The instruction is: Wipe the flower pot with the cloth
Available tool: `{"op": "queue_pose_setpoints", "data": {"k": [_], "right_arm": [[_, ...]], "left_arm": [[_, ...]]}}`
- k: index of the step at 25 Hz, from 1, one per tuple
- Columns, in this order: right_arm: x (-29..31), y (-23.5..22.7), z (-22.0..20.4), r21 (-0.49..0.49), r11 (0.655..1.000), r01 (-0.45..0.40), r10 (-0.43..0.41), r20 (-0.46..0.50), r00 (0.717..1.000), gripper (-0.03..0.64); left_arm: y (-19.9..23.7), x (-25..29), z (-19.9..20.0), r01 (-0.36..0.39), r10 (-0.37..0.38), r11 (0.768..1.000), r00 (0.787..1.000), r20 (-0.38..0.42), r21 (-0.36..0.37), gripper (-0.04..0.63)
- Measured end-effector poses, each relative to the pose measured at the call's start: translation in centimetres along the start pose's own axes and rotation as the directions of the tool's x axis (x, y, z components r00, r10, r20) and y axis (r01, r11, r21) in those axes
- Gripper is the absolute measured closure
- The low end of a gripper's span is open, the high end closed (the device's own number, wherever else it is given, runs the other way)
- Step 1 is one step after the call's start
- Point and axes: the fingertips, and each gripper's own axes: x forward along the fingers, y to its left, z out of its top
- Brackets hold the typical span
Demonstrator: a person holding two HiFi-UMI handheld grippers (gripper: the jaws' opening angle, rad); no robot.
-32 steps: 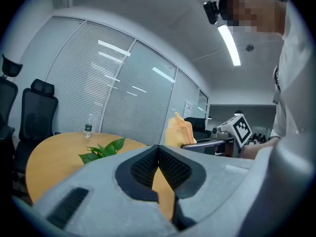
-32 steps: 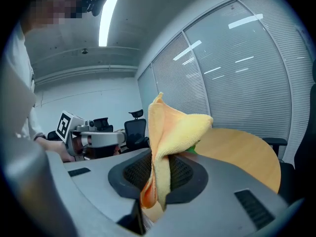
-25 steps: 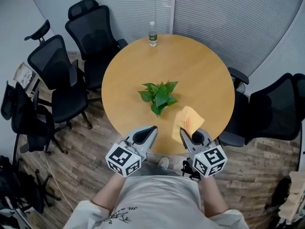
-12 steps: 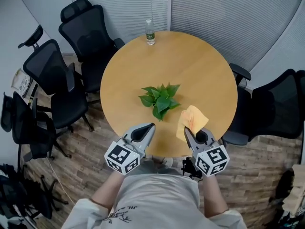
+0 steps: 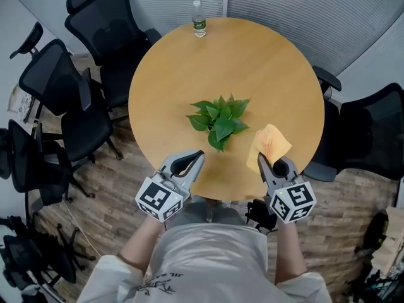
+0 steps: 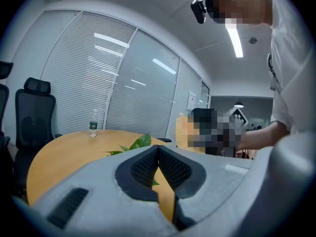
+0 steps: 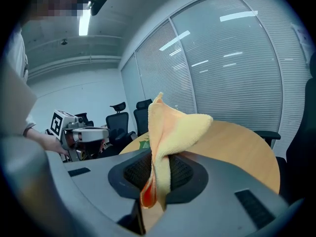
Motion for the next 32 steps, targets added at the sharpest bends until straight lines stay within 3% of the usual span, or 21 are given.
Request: {"op": "queue_pose_setpoints", "data": {"k": [5,20,27,32], "right_arm": [[1.5,-0.7,-0.7,-0.007,1.0,0.013,-0.014,-0.03,0.999,0.555],[6.3,-4.5,-5.9,0.041,0.998,0.051,-0.046,-0.112,0.993,0.555],[9.4,-6.6,-9.0,0.058,0.995,0.081,-0.068,-0.191,0.979,0.555],[11.0,-7.3,-10.7,0.044,0.996,0.079,-0.065,-0.255,0.965,0.555]], "left_arm": [[2.6,0.6,-1.6,-0.015,0.015,1.0,1.0,-0.008,0.002,0.584],[8.1,4.7,-10.2,-0.039,0.032,0.999,0.986,-0.163,-0.038,0.582],[9.7,7.3,-14.0,0.005,-0.017,0.998,0.983,-0.185,-0.069,0.478],[9.7,9.2,-15.8,0.085,-0.087,0.996,0.974,-0.211,-0.02,0.381]]}}
